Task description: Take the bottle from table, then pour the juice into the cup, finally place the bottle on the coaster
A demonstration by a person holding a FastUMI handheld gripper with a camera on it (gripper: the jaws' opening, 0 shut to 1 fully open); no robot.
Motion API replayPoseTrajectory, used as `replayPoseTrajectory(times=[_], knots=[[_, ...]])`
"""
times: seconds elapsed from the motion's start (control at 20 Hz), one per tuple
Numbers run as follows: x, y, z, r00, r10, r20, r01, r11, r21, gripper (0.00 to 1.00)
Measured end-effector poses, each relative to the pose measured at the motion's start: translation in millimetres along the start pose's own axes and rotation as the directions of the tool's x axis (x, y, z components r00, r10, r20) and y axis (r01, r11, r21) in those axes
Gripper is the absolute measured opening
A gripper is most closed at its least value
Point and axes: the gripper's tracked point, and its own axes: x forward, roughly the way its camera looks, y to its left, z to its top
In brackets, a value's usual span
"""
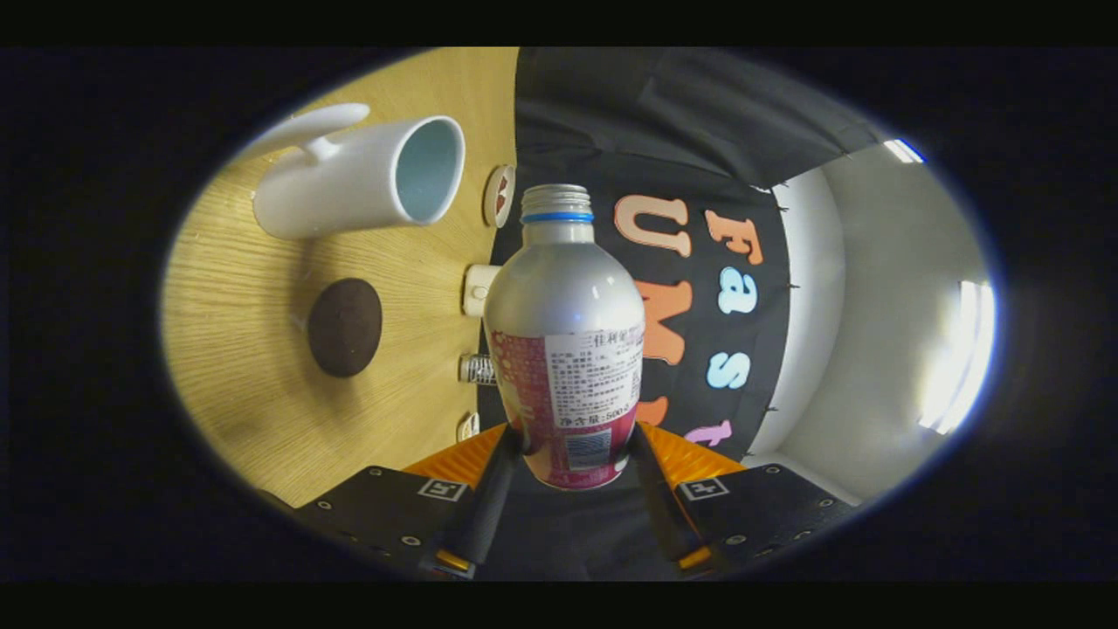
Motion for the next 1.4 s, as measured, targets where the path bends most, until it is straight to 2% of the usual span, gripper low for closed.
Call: replayPoseTrajectory(times=[0.15, 1.4], knots=[[-0.1, -8.2, 3.7, 1.000, -0.011, 0.014, 0.012, 0.999, -0.047, 0.73], [-2.5, -20.5, 11.7, 0.999, -0.007, 0.052, 0.016, 0.985, -0.170, 0.73]])
